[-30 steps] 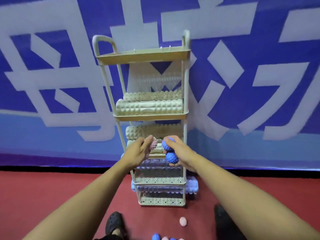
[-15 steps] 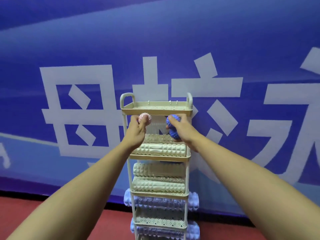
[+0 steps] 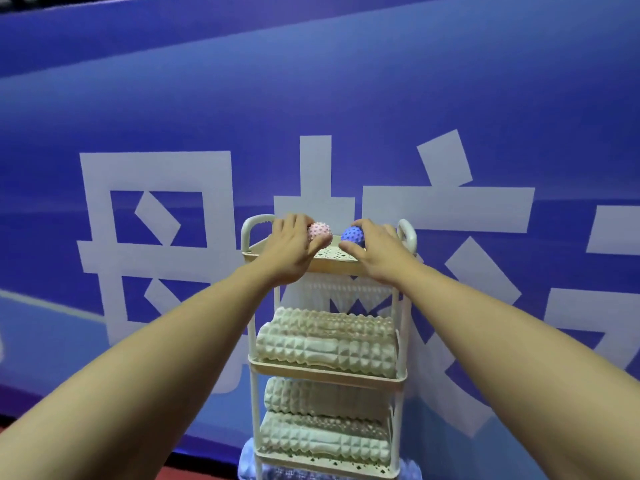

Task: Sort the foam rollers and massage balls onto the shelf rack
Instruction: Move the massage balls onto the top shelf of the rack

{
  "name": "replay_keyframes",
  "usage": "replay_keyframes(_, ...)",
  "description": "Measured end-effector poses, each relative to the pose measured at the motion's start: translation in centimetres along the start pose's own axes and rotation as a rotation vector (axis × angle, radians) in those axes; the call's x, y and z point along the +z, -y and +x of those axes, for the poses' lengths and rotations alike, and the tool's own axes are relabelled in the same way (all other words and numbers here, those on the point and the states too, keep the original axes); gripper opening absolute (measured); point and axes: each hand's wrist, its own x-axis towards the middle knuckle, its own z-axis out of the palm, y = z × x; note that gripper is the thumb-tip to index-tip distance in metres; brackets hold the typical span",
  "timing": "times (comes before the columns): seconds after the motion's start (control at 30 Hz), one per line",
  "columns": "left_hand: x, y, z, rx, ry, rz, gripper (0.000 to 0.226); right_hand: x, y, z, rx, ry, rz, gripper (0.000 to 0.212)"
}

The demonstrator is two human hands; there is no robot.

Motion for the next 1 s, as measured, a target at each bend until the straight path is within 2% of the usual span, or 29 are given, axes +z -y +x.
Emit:
replay_keyframes(0.07, 1.0, 0.1, 0.8, 0.009, 0.047, 0.06, 0.051, 1.2, -0.9, 0.4, 0.044, 0.046, -0.07, 0.051)
replay_keyframes(0.17, 2.0, 0.2, 2.0, 0.007, 0.062, 0.099, 0.05, 2.2, -1.5, 0.4, 0.071, 0.011, -0.196, 0.051)
replay_keyframes(0.3, 2.9, -0.3, 1.9, 0.087, 0.126, 0.184, 0.042, 2.6, -1.8, 0.6, 0.071, 0.036, -0.182, 0.041)
replay_keyframes(0.43, 3.6, -0.1, 1.5, 0.085, 0.112, 0.192, 0.037, 3.3, -2.1, 0.9, 0.051, 0.071, -0.234, 0.039)
replay_keyframes(0.57, 3.8, 0.6, 1.7, 0.087, 0.179, 0.291, 0.054, 3.6, -2.2, 1.2, 0.005, 0.048, -0.262, 0.044)
replay_keyframes(0.73, 3.7, -0.4, 1.0, 0.108, 0.164, 0.197, 0.042, 3.3, -2.4, 0.7, 0.027, 0.113, -0.292, 0.053)
replay_keyframes(0.87, 4.5, 0.4, 0.9, 0.057, 0.086, 0.112, 0.037, 4.1, -2.7, 0.7, -0.021, 0.038, -0.383, 0.057)
replay_keyframes(1.0, 4.5, 0.4, 0.9, 0.047, 0.078, 0.086, 0.035, 3.7, -2.7, 0.5, -0.063, -0.016, -0.326, 0.046)
